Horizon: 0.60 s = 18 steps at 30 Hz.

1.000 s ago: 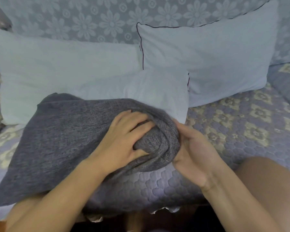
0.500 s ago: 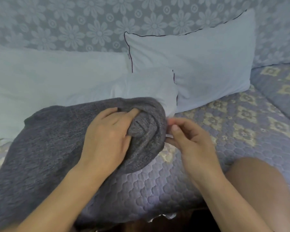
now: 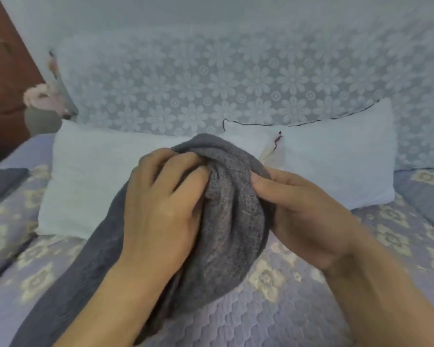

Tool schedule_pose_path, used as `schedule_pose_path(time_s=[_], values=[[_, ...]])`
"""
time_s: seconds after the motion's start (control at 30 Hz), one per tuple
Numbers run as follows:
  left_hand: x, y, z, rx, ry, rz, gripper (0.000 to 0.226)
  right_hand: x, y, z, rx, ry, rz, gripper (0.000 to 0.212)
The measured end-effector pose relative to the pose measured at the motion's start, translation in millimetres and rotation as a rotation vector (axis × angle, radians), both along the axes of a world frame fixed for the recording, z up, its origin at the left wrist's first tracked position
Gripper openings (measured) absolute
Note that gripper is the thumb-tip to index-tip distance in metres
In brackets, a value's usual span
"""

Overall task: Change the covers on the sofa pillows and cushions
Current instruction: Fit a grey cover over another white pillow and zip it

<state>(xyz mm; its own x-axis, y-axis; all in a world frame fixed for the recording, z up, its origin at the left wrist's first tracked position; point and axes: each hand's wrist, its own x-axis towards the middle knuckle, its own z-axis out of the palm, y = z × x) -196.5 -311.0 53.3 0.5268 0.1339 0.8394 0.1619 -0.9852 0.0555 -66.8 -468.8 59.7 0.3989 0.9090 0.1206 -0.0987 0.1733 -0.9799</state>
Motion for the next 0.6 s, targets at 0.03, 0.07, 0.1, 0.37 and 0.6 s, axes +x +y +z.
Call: schedule_pose_path(time_s=[0.03, 0.07, 0.1, 0.37, 0.6], values=[[-1, 3, 14, 0.065, -0.041, 0.011, 0.019, 5, -2, 15, 0.024, -0.001, 0.027, 0.041], [-3, 4, 25, 0.108, -0.068, 0.009, 0.019, 10, -6, 29, 0.039, 0.004, 0.068, 0.044], [-6, 4, 31, 0.135, -0.077, -0.006, 0.019, 14, -10, 41, 0.048, 0.002, 0.106, 0.048], [5, -32, 20, -0.041, -0.042, -0.098, 0.026, 22, -35, 66, 0.078, 0.483, 0.195, 0.048], [29, -66, 18, -0.217, -0.071, -0.006, 0.032, -1, -26, 69, 0.056, 0.303, -0.211, 0.030]])
